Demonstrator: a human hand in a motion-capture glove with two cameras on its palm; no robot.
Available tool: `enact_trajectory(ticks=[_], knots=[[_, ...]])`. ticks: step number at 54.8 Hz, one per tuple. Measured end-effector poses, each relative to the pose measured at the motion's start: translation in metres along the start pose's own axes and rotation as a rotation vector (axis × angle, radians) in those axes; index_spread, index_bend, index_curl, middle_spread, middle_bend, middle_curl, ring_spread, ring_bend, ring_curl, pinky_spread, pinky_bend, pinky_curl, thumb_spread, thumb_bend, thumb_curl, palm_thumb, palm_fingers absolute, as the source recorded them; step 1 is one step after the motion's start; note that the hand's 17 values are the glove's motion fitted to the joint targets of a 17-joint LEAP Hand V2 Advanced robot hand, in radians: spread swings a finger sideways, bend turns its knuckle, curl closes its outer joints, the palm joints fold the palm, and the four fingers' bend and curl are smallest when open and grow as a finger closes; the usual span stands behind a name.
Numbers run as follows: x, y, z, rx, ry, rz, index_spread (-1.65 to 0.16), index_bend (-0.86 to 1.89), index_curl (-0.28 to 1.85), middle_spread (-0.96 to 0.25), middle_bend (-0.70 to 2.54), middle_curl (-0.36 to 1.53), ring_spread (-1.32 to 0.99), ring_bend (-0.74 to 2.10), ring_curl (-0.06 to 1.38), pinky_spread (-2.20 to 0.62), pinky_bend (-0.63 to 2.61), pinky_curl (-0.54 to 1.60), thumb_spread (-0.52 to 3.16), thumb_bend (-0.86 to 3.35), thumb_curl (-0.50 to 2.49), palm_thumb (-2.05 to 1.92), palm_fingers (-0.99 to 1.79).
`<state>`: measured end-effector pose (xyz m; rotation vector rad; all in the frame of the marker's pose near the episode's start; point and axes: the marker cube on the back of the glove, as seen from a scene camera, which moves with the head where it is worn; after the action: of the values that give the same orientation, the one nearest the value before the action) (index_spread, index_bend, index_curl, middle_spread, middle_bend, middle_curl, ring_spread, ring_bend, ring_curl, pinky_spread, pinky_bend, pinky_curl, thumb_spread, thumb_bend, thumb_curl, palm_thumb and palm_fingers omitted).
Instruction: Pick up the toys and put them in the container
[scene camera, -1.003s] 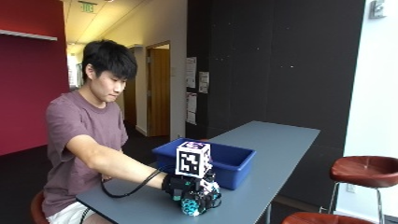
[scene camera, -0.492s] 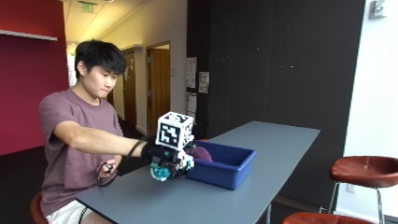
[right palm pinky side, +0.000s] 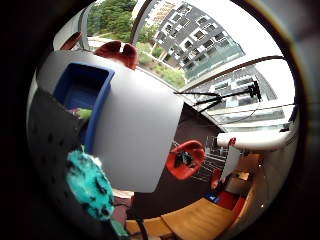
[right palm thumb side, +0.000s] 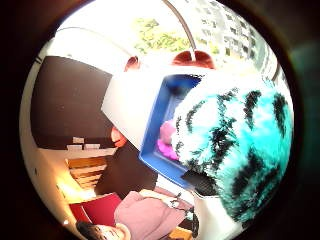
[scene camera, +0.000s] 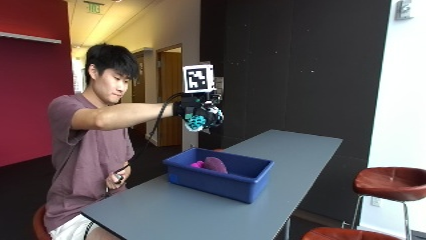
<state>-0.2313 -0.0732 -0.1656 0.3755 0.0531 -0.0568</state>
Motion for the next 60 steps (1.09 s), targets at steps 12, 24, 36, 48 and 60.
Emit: enact_trajectory(ticks=[12,24,36,48,60], knots=[[-0.071,-0.042,0.015,0.015,-0.01,-0.075,-0.18,0.97,0.94,-0.16,1.32,0.83,-0.32,1.39,0.6,-0.37,0.99,0.51,0.89,0.01,0.78,0.54,1.13],[-0.091,-0.077,0.056,0.12,0.11,-0.113,-0.17,0.92,0.98,-0.15,1.32,0.81,-0.32,1.39,0.6,-0.36,0.98,0.51,0.89,-0.04,0.8,0.49,1.09],[-0.111,-0.082,0.089,-0.166,0.141,-0.17,-0.16,0.27,0.85,-0.18,0.89,0.68,-0.28,1.17,0.57,-0.22,1.11,0.57,1.12,-0.1,0.55,-0.02,-0.17],[-0.104,-0.089,0.091,-0.128,0.123,-0.082,-0.11,0.06,0.51,-0.03,0.42,0.49,-0.08,0.71,0.36,-0.02,1.07,0.46,1.09,-0.08,0.42,-0.09,-0.29],[-0.092,-0.081,0.087,-0.113,0.15,-0.119,-0.1,0.06,0.38,0.01,0.32,0.46,-0.03,0.6,0.31,0.02,0.95,0.4,1.09,-0.07,0.35,-0.08,-0.2]])
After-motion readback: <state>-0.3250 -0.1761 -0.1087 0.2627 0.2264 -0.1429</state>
